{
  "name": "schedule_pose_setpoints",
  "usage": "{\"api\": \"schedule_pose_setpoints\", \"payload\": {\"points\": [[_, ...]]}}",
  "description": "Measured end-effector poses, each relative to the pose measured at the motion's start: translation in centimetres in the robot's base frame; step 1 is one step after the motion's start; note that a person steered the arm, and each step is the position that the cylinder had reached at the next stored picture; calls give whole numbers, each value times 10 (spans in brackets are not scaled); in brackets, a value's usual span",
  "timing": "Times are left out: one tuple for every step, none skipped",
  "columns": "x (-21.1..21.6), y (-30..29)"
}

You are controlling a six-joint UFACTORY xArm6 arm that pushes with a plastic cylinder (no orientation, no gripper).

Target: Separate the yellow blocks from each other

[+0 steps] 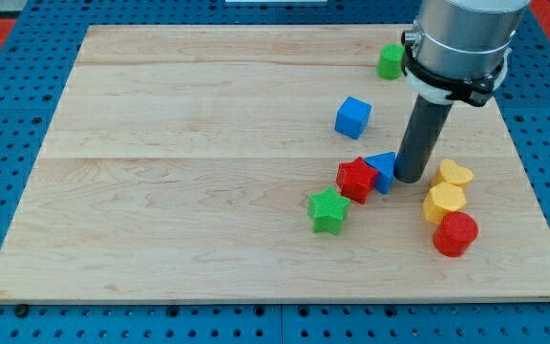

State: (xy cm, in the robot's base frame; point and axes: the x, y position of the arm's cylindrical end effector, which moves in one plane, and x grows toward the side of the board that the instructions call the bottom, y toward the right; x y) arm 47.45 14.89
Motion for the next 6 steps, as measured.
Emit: {"api": "schedule_pose_setpoints", "payload": {"points": [[-2,-2],[-41,12],[-62,68],[-45,92],[-16,85],[14,58]]}}
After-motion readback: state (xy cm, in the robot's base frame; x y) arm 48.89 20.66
